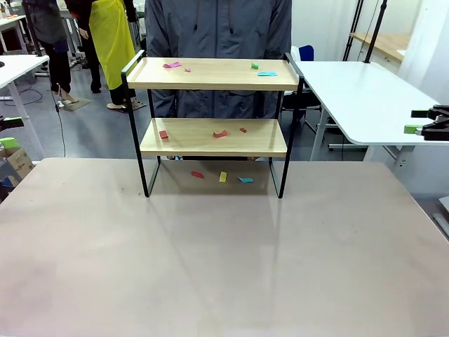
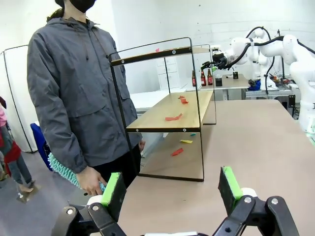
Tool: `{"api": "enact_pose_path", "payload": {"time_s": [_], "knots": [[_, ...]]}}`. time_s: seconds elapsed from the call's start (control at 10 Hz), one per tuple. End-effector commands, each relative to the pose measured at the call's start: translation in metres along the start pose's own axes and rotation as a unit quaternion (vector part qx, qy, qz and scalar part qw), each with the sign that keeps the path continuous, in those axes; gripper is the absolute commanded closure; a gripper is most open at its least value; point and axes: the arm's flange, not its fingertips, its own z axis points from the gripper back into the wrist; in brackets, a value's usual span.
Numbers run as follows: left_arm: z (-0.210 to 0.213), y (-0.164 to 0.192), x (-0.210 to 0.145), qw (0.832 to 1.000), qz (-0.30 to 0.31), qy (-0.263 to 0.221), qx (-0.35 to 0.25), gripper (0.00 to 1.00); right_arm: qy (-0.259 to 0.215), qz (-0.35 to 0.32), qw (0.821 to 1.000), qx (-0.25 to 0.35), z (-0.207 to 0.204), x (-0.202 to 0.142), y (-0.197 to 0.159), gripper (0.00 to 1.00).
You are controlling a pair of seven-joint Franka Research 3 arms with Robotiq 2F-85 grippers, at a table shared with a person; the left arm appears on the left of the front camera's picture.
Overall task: Clean the shelf.
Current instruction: Pick up the Duster handed by the human.
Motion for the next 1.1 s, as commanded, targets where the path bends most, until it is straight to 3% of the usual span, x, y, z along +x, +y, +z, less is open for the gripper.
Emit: {"api": "enact_pose_path", "payload": {"time_s": [0.0,1.0], "knots": [[0.0005,0.0000,0.0003,1.000,0.000,-0.001,0.001,0.00,-0.001,0.001,1.000,-0.008,0.0009,0.0008,-0.0015,0.00],[0.0005,0.0000,0.0003,1.000,0.000,-0.001,0.001,0.00,-0.001,0.001,1.000,-0.008,0.0009,0.0008,-0.0015,0.00]]}}
